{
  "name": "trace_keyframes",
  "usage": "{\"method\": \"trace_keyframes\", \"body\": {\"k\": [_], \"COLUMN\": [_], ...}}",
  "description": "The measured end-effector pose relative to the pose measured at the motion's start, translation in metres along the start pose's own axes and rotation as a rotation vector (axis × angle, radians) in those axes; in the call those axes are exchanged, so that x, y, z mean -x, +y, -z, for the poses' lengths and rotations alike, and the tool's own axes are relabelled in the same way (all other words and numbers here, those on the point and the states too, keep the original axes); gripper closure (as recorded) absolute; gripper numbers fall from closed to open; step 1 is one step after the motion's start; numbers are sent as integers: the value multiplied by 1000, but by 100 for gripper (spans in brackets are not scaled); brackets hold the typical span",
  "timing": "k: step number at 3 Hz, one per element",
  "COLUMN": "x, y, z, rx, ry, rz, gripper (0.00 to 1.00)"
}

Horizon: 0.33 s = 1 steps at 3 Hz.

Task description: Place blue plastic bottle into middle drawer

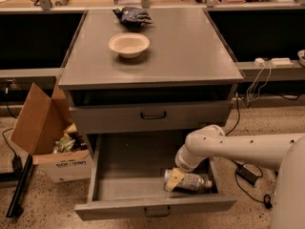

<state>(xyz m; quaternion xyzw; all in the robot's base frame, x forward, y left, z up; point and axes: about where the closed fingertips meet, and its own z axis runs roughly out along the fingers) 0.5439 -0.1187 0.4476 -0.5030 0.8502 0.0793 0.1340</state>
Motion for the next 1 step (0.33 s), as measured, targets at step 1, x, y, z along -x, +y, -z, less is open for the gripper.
{"method": "trace_keyframes", "body": {"k": [1], "x": [8], "y": [-7], "z": [18], "rx": [9], "ry": [-68], "rz": [-18], "gripper": [0]}}
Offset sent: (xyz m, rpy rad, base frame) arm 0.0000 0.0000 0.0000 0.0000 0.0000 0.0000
